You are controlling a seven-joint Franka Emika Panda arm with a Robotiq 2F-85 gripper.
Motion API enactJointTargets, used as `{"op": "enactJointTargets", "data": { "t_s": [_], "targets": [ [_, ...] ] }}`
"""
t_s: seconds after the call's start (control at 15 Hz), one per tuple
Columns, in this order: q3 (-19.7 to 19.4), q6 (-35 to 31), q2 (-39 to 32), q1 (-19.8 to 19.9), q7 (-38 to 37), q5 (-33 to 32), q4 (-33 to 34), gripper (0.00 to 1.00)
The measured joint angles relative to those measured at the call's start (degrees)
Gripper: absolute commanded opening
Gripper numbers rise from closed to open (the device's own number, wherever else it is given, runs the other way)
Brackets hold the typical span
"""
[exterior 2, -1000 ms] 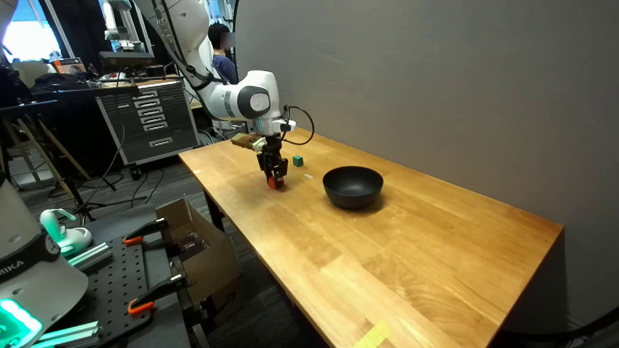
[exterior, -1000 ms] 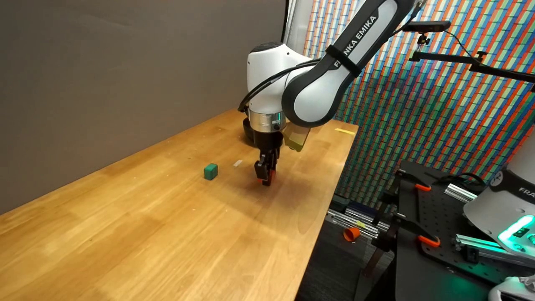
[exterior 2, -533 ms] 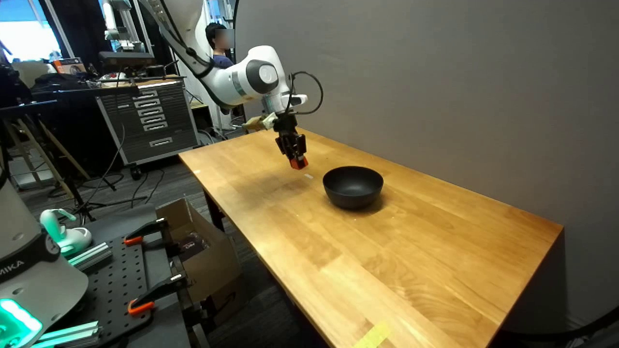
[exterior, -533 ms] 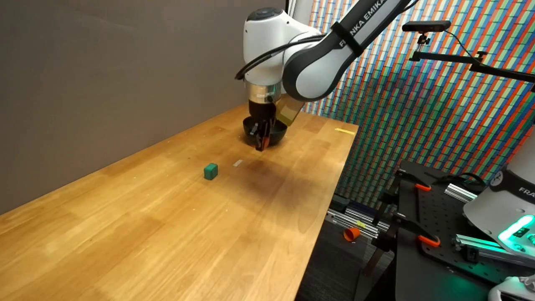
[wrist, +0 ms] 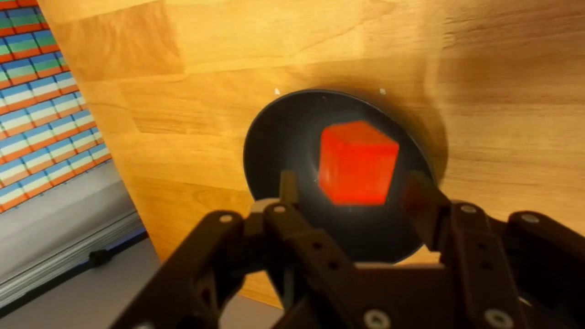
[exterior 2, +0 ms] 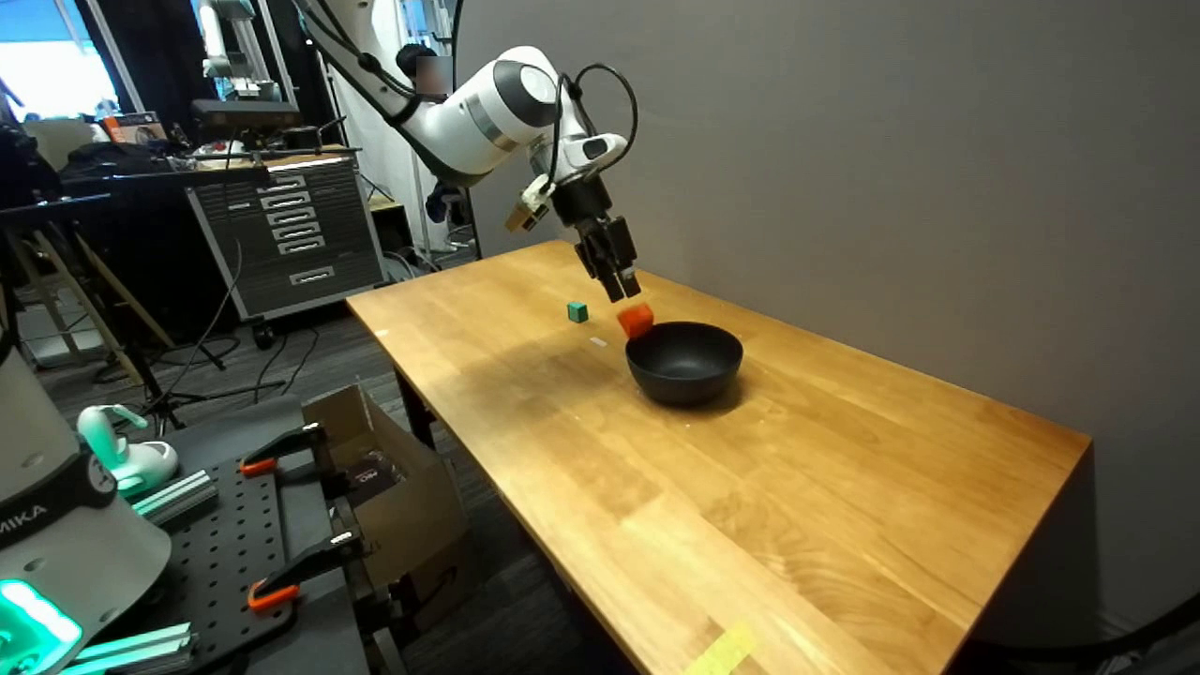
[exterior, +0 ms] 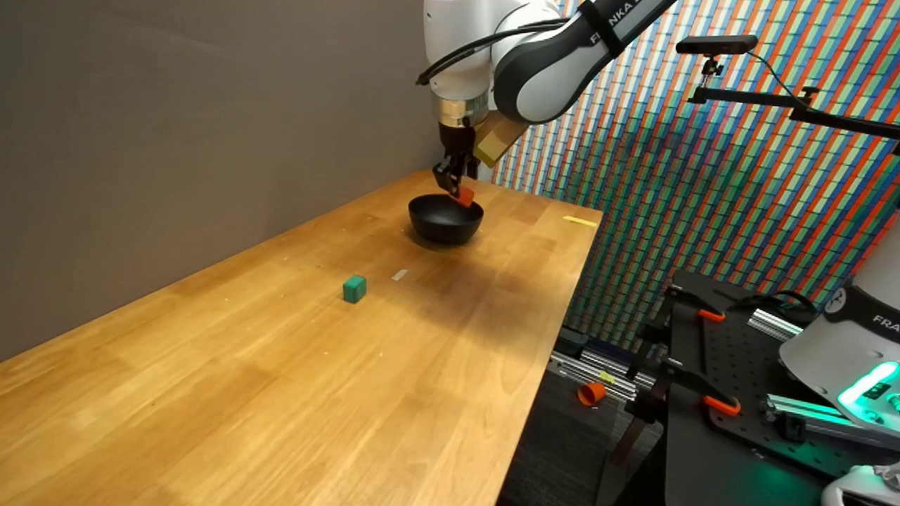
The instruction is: Put the orange and green block inside the black bowl
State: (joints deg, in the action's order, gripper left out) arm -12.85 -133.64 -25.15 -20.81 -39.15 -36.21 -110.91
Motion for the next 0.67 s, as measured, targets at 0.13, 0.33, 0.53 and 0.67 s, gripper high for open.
{"op": "enactJointTargets", "data": {
  "t_s": [0.13, 0.33, 0.53, 0.67],
  "targets": [
    [1.25, 0.37, -0.57, 1.19, -0.84, -0.31, 0.29, 1.00],
    [5.67, -0.81, -2.46, 3.47, -0.60, 3.38, 2.14, 1.00],
    [10.27, -4.07, -6.27, 4.81, 2.19, 11.30, 6.52, 1.00],
    [12.69, -5.96, -9.75, 5.21, 6.43, 16.57, 10.44, 1.00]
  ]
}}
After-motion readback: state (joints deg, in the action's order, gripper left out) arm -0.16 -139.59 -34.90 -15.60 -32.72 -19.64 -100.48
